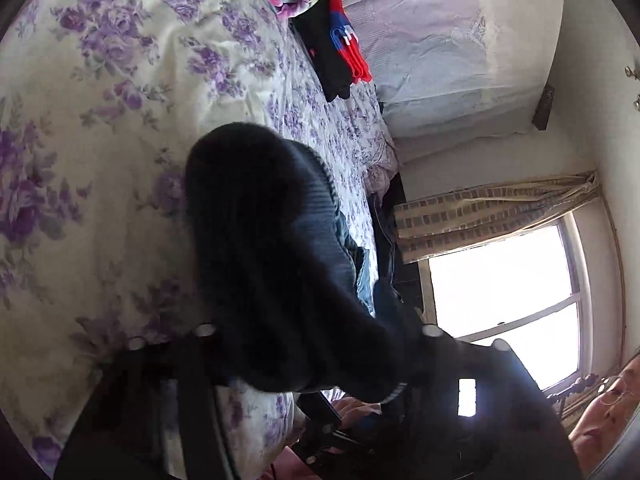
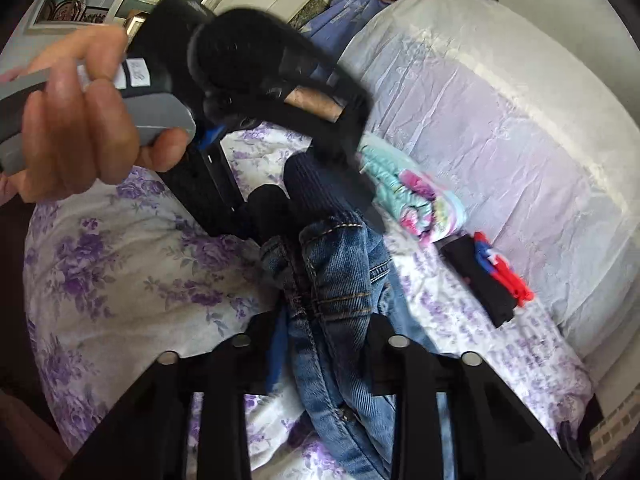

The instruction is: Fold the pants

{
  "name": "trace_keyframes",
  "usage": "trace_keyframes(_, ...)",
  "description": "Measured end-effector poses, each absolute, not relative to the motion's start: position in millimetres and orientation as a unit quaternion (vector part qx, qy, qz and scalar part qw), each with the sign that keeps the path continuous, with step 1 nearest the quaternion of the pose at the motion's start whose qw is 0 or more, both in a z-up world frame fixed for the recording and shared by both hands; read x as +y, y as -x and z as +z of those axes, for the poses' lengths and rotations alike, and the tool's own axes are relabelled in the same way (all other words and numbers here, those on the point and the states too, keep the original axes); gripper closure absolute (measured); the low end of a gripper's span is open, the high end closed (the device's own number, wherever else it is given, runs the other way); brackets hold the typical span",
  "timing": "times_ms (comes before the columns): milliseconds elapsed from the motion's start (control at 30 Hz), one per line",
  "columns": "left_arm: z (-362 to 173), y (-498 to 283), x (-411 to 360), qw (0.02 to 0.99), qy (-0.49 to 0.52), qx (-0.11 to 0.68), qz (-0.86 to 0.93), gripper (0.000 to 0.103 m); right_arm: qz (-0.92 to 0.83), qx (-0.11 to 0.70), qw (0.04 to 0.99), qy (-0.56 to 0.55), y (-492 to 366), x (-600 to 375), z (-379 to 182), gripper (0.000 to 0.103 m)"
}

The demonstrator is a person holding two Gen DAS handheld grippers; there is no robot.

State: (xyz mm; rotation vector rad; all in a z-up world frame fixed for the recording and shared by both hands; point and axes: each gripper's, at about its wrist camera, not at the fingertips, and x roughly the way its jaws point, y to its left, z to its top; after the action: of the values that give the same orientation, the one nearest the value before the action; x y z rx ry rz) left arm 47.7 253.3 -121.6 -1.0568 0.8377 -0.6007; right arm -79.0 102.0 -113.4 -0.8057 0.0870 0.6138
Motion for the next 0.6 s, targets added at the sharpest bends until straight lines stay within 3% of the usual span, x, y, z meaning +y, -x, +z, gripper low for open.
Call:
trace_keyframes(33,-121,-47,256,0.738,0.483,0.385,-0.272,0.06,0.287,0.023,0.872,0.396,86,102,-114,0.043)
trace_keyframes(300,-102,-52,250,0.747,0.455,0.402,-0.27,0.062,0.211,-0.045,0.842,0.495,94,136,-139,0.039)
trace_keyframes(333,-98,-52,247,0.75,0.448,0.405,-0.27,0.062,0.194,-0.054,0.84,0.504,91,140,-144,0.041)
trace_keyframes(400,-90,-53,243,0.759,0.428,0.413,-0.266,0.062,0.186,-0.049,0.843,0.503,85,142,-145,0.06)
trace_keyframes(433,-87,-53,242,0.764,0.416,0.42,-0.258,0.063,0.198,-0.039,0.847,0.491,85,140,-142,0.063)
trace_keyframes(500,-88,-57,241,0.757,0.415,0.441,-0.247,0.055,0.209,-0.028,0.855,0.473,85,135,-138,0.066)
trace_keyframes(533,-90,-59,241,0.748,0.421,0.452,-0.243,0.041,0.208,-0.031,0.855,0.474,85,134,-138,0.066)
trace_keyframes(567,-89,-61,241,0.75,0.419,0.455,-0.235,0.035,0.209,-0.033,0.855,0.475,87,133,-139,0.066)
trace_keyframes(600,-86,-61,239,0.758,0.409,0.455,-0.227,0.035,0.21,-0.035,0.855,0.472,89,132,-140,0.066)
